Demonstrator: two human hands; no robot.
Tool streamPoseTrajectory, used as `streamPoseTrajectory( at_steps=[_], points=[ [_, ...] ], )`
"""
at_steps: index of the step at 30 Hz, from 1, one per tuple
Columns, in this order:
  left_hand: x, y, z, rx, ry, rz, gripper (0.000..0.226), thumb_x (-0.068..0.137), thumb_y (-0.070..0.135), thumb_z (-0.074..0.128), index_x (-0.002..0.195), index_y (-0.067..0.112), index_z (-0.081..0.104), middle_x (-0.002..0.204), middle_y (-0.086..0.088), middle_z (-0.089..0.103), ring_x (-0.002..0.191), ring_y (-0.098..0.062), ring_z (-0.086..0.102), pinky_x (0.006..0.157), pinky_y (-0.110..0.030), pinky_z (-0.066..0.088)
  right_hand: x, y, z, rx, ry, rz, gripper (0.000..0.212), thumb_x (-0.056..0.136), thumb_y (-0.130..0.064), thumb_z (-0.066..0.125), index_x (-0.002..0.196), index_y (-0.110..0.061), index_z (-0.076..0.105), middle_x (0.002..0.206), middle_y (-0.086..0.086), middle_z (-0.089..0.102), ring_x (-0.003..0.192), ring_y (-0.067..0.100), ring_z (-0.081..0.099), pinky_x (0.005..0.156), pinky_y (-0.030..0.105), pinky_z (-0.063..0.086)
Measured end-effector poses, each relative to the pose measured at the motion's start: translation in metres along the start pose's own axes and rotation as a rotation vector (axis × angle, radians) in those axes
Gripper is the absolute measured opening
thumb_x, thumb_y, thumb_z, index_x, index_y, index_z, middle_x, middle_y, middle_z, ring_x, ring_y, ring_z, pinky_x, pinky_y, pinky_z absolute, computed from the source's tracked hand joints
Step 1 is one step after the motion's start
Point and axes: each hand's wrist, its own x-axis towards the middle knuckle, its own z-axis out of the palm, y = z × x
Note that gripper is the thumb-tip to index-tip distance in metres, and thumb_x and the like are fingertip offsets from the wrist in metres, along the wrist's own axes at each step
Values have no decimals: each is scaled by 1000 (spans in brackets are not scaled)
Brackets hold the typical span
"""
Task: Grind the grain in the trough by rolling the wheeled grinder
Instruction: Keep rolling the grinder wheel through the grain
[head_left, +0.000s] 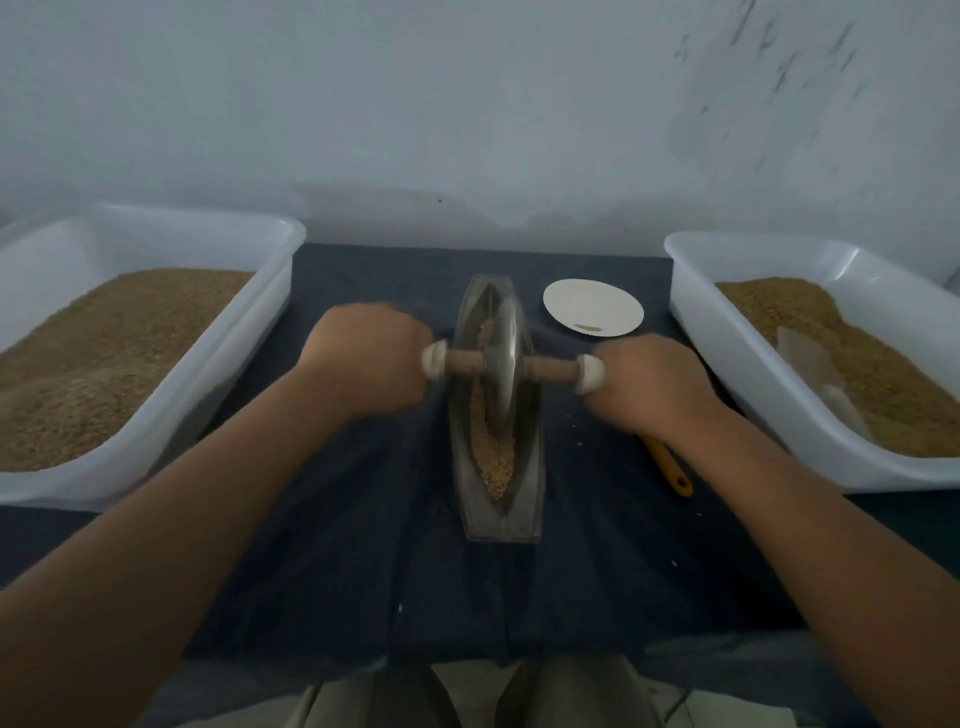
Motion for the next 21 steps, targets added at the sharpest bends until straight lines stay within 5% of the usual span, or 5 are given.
streamPoseTrajectory(
  at_steps=[5, 11, 15, 18, 21],
  points=[
    [-60, 0, 15, 32, 173, 49, 34, 73, 51, 62, 57, 33, 38, 45, 12, 37, 38, -4, 34, 43, -20, 20, -48, 5, -1, 1, 167, -188, 29, 72, -67, 42, 69, -39, 49, 55, -14, 49, 50, 10, 54, 45, 25, 34],
    [25, -3, 14, -63, 6, -111, 27, 78, 48, 52, 66, 25, 59, 66, 9, 58, 58, -17, 53, 56, -29, 39, 30, -5, 2, -72, 172, 6, 32, 91, -51, 47, 76, -25, 56, 69, -6, 58, 63, 22, 57, 56, 31, 42],
    [46, -4, 9, -74, 9, -112, 36, 80, 58, 51, 71, 26, 63, 70, 8, 59, 61, -18, 54, 59, -32, 42, 50, -5, -3, -35, 113, 10, 22, 83, -35, 53, 67, -22, 49, 62, -5, 56, 57, 20, 54, 53, 30, 43],
    [10, 0, 10, -32, 23, -55, 29, 83, 50, 52, 66, 27, 58, 64, 9, 56, 56, -15, 52, 54, -29, 38, 20, 2, 0, -16, 6, -10, 28, 80, -54, 52, 68, -29, 57, 65, -9, 59, 61, 14, 57, 53, 30, 45],
    [-41, 4, 8, 35, 129, 28, 32, 81, 51, 56, 59, 29, 47, 51, 11, 46, 44, -10, 44, 46, -23, 28, -29, 7, 1, 12, 91, -109, 31, 69, -68, 42, 65, -38, 50, 57, -13, 55, 53, 8, 53, 47, 27, 38]
  ],
)
